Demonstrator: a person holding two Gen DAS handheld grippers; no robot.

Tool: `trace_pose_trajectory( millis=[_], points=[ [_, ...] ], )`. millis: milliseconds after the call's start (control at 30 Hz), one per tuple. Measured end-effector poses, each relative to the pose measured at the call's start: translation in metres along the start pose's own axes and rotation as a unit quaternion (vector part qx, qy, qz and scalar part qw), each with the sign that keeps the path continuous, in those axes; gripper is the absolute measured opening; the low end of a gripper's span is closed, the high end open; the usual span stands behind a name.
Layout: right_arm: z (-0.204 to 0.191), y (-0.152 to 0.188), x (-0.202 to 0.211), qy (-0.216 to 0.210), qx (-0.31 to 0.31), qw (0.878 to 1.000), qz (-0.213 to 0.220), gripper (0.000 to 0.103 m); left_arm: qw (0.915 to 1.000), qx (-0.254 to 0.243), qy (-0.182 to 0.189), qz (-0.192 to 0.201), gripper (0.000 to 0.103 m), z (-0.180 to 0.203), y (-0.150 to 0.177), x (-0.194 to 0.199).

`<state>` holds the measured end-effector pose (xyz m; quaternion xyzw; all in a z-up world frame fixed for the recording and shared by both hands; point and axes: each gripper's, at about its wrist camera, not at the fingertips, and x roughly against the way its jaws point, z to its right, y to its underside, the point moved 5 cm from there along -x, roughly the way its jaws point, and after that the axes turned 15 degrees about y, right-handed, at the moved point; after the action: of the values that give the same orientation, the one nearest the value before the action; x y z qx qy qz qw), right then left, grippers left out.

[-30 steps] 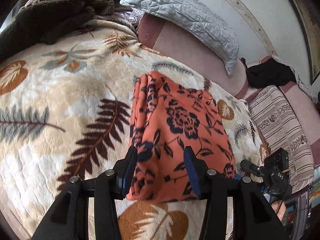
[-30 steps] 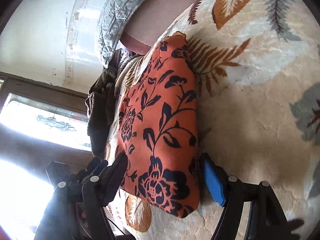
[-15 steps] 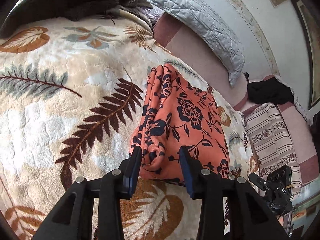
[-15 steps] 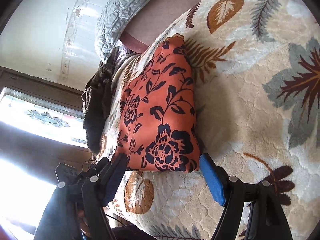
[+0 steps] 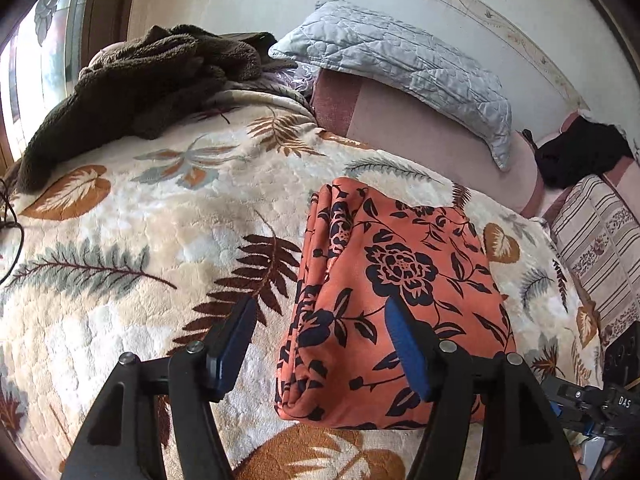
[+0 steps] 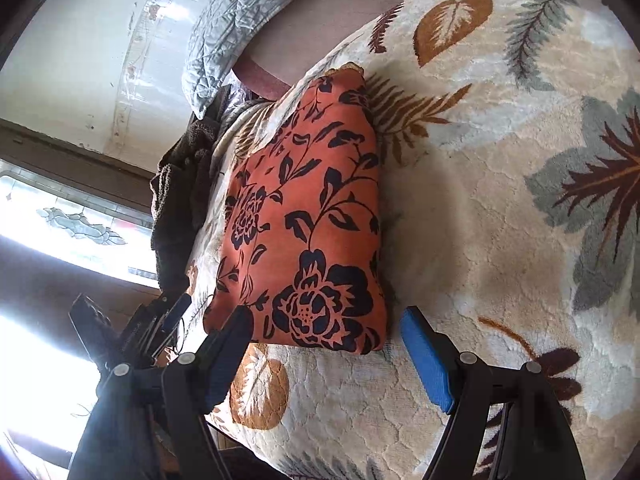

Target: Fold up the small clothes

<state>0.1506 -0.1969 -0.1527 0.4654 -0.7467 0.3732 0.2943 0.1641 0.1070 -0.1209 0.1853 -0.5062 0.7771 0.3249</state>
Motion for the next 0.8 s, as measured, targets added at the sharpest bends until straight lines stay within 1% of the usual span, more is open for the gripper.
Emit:
trace_pose_trajectory(
  millis=[67, 133, 267, 400, 467, 533, 600, 700, 767, 800],
  points=[
    [-0.002, 0.001, 0.0, 0.006, 0.007, 1.0, 0.001, 0.078, 0.9999, -0.013, -0.006, 0.005, 0.07, -0.001, 0.002, 0.0],
    [-0.003, 0.001, 0.0, 0.019, 0.016, 1.0, 0.004, 0.078, 0.9999, -0.011, -0.012, 0.004, 0.07, -0.003, 0.004, -0.002],
    [-0.006, -0.003, -0.005, 0.031, 0.023, 0.999, 0.003, 0.078, 1.0, -0.007, -0.004, -0.001, 0.07, -0.006, 0.005, -0.004],
    [-0.01, -0.007, -0.01, 0.029, 0.02, 0.999, 0.005, 0.078, 1.0, 0.001, 0.002, -0.002, 0.07, -0.009, 0.003, -0.006],
    [-0.014, -0.009, -0.014, 0.029, 0.025, 0.999, 0.004, 0.078, 0.9998, 0.009, 0.015, -0.005, 0.07, -0.011, 0.002, -0.007],
    [-0.017, -0.012, -0.016, 0.03, 0.03, 0.999, 0.003, 0.078, 0.999, 0.027, 0.036, -0.006, 0.07, -0.015, 0.0, -0.005],
    [-0.018, -0.019, -0.017, 0.024, 0.029, 0.999, 0.01, 0.078, 0.9965, 0.052, 0.065, -0.011, 0.076, -0.021, -0.005, -0.004],
    [-0.015, -0.039, -0.024, 0.018, 0.022, 0.999, 0.022, 0.078, 0.9892, 0.096, 0.106, -0.031, 0.077, -0.028, -0.013, -0.012],
    [-0.011, -0.055, -0.036, 0.016, 0.011, 1.0, 0.023, 0.078, 0.986, 0.096, 0.125, -0.055, 0.077, -0.027, -0.019, -0.026],
    [-0.008, -0.063, -0.043, 0.014, 0.001, 1.0, 0.021, 0.078, 0.9851, 0.095, 0.127, -0.066, 0.077, -0.028, -0.02, -0.036]
  ],
)
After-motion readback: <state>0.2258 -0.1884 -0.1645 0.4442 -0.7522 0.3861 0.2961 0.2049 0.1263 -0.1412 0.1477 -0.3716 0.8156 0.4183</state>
